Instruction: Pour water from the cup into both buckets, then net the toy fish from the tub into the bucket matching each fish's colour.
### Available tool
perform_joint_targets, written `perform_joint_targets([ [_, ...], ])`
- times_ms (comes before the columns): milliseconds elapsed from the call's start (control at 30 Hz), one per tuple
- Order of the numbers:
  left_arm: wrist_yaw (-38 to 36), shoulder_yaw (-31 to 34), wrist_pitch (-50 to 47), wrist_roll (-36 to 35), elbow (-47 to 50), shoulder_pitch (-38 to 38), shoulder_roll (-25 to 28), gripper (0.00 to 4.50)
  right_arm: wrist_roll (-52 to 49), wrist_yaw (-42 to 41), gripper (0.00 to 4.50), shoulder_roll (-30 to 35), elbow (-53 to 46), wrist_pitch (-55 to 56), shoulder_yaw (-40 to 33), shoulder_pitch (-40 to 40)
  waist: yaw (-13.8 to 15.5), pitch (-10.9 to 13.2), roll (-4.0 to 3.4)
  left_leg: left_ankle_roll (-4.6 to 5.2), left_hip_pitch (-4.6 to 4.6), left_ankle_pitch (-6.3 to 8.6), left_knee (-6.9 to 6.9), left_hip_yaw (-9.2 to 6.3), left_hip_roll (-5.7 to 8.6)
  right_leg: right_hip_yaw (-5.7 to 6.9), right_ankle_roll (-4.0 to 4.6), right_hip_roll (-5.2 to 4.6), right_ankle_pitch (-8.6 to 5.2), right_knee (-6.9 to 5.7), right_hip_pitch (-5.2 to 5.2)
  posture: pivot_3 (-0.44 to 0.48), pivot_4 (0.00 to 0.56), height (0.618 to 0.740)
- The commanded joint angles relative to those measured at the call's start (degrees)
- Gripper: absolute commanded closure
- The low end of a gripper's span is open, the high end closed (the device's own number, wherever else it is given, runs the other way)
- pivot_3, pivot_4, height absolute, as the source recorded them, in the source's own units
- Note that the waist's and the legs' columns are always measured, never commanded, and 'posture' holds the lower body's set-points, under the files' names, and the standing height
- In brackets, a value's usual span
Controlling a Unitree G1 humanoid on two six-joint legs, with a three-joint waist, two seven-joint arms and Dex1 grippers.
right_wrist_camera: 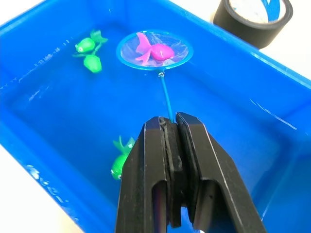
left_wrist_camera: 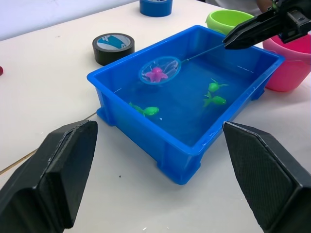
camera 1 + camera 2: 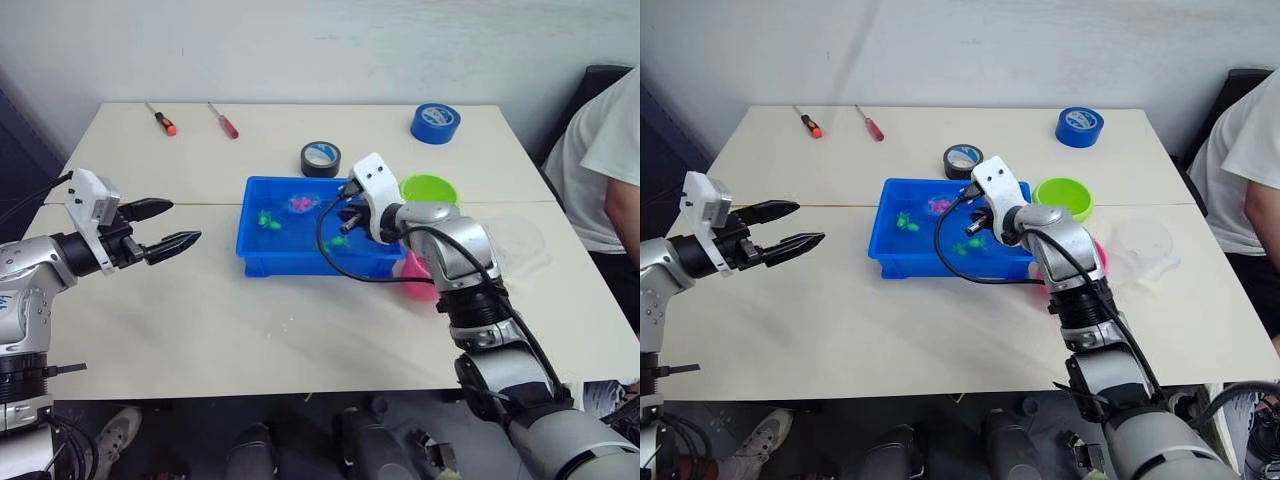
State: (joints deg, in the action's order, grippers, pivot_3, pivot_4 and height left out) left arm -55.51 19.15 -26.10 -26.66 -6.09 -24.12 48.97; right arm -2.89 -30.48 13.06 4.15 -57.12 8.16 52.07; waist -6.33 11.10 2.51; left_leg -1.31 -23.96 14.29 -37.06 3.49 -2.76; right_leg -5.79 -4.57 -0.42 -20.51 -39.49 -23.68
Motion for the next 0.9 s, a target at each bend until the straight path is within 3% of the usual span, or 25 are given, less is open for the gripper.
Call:
perform_joint_targets([
  [33,-1.9,1.0,2.0,-0.3,-1.3,-1.8,2.2,0.03,-3.4,-2.0,4.50,2.3,-9.8,-2.9,-1.1,-2.9,0.1,0.0,0.00,-0.01,-0.08,0.00,-0.01,-0.07,0.00,0.05,0.00,-0.01,0.00,0.01,-0.04,0.000,0.150,0.734],
  [467,-5.9,-2.4,2.4,-0.6,-3.2,-4.5,1.8,0.03,-10.1,-4.1,4.50,7.5,-18.7,-0.8,-2.7,-9.7,0.3,0.0,0.00,0.00,-0.19,0.00,0.01,-0.14,0.04,0.11,0.00,-0.05,0.00,0.14,-0.04,0.000,0.150,0.734],
  [667,-8.7,-7.4,3.0,0.0,-5.2,-9.2,-0.9,0.03,-12.4,-4.5,4.50,11.6,-23.3,2.7,-7.1,-15.1,1.5,0.0,0.00,0.01,-0.20,0.00,0.01,-0.14,0.04,0.12,0.00,-0.02,0.00,0.18,-0.03,0.000,0.150,0.734],
  [733,-9.7,-8.7,3.3,0.2,-6.6,-11.3,-1.8,0.03,-14.1,-4.2,4.50,13.1,-25.8,1.2,-10.1,-16.0,1.5,0.0,0.00,0.01,-0.20,-0.01,-0.02,-0.11,0.04,0.10,-0.01,-0.01,0.00,0.17,-0.04,0.000,0.150,0.734],
  [900,-11.8,-12.1,3.6,0.4,-8.1,-16.0,-4.9,0.03,-20.2,-7.2,4.50,23.8,-37.5,-3.6,-25.4,-24.4,2.6,0.0,-0.04,0.05,-0.25,0.01,0.03,-0.16,0.05,0.15,-0.01,-0.01,0.00,0.33,0.01,0.000,0.150,0.734],
])
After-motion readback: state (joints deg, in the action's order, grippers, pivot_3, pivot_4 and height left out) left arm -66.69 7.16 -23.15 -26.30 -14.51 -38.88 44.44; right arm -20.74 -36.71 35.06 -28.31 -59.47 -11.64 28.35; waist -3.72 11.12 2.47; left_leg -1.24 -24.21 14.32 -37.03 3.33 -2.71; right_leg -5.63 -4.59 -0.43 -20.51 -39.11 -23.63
